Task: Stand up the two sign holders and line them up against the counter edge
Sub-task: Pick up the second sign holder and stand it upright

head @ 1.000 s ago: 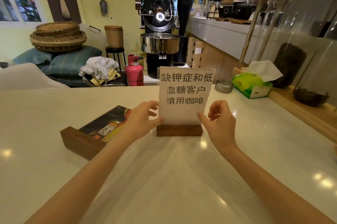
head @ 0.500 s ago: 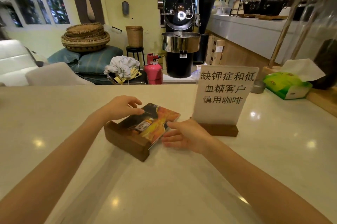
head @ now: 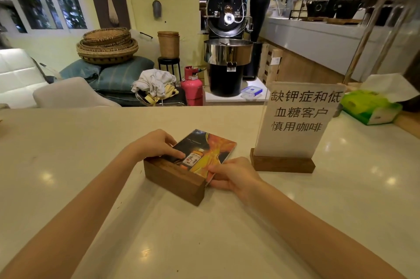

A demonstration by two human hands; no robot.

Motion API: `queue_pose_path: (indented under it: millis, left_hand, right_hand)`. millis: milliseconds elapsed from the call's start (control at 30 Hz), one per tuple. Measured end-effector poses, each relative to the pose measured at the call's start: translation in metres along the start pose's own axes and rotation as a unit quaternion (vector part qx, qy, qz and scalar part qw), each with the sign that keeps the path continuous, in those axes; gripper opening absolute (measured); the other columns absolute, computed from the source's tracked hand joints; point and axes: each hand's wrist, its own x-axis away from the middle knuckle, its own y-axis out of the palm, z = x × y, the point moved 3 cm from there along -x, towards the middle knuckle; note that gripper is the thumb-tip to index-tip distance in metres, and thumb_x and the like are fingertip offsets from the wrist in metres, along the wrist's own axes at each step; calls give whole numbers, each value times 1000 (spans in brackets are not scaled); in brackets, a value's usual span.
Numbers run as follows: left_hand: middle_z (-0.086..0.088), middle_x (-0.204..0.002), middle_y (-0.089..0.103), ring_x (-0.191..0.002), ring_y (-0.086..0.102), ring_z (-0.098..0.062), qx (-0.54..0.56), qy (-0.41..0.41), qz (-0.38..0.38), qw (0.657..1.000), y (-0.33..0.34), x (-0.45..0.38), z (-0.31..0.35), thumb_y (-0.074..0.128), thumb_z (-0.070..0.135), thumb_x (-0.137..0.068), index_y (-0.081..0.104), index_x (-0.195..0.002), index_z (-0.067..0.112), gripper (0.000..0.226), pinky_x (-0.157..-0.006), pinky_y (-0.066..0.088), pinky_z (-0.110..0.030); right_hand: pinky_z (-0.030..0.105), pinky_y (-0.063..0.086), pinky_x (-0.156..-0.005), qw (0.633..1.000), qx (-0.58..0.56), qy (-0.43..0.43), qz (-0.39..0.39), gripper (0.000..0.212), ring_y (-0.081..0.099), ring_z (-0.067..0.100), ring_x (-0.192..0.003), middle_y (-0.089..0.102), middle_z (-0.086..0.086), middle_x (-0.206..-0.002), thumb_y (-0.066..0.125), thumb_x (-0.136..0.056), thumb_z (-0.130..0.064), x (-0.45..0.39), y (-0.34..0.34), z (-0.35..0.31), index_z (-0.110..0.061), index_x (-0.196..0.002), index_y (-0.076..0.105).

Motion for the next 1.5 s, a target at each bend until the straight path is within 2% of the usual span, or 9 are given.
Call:
queue_pose_path:
  millis: [200,400,567,733,867,1100,1300,1433,1500]
  left_hand:
    - [-9,-113,62,-80,54,-14,45,20,64,997,-5,0,6,73,36,-68,54,-119,15,58,-57,42,-19]
    - [-11,-116,59,-91,52,-19,69,103,169,978,-7,7,26,71,32,-71,49,-124,16,59,-76,44,-33]
    - [-6,-113,59,-86,61,-18,135,153,192,960,-3,7,36,69,23,-75,43,-128,26,60,-71,52,-29]
    - [-2,-117,55,-105,56,-20,211,190,206,937,8,9,45,67,12,-76,40,-128,25,60,-86,49,-34]
    - [1,-113,53,-111,54,-22,263,212,196,921,17,11,51,63,9,-78,39,-125,23,54,-91,49,-41]
    - [18,-107,48,-103,50,-7,317,218,187,904,30,14,53,56,10,-83,32,-127,26,52,-67,50,-9]
    - [6,-119,44,-104,49,-7,340,212,184,898,36,16,49,55,11,-85,29,-128,29,54,-63,47,-3]
    - [15,-113,45,-104,47,-5,331,210,186,901,40,16,46,55,14,-85,26,-126,35,54,-62,46,-2]
    - [16,-111,46,-104,47,-6,333,210,197,898,42,16,46,52,14,-87,27,-126,34,51,-61,45,-1]
  right_hand:
    - [26,57,-47,997,9,-78,30,21,71,21,-66,68,15,-91,67,-76,1,5,-2,-15,-4,-90,52]
    - [42,60,-66,960,111,-247,67,31,68,23,-81,67,10,-89,70,-75,-6,12,-8,-36,-25,-79,46]
    - [15,54,-50,925,141,-342,86,33,65,6,-73,62,-5,-84,67,-78,-13,17,-11,-40,-26,-98,44]
    - [4,46,-47,881,172,-428,105,39,61,-14,-71,54,-24,-80,65,-80,-15,26,-11,-38,-45,-89,42]
    - [2,45,-52,857,196,-462,116,40,57,-18,-76,53,-28,-83,65,-81,-16,28,-15,-32,-43,-97,41]
    - [-3,42,-57,819,234,-506,133,37,56,-21,-74,59,-9,-86,65,-80,-12,27,-16,-26,-24,-110,48]
    - [4,48,-57,795,277,-523,132,35,60,-4,-68,62,-6,-87,63,-82,-13,27,-14,-24,-23,-110,45]
    - [30,58,-64,796,297,-513,123,34,65,16,-77,69,7,-92,61,-83,-13,30,-14,-25,-19,-113,44]
    - [31,58,-66,808,298,-497,106,33,65,15,-80,68,5,-91,61,-84,-15,31,-15,-26,-21,-111,44]
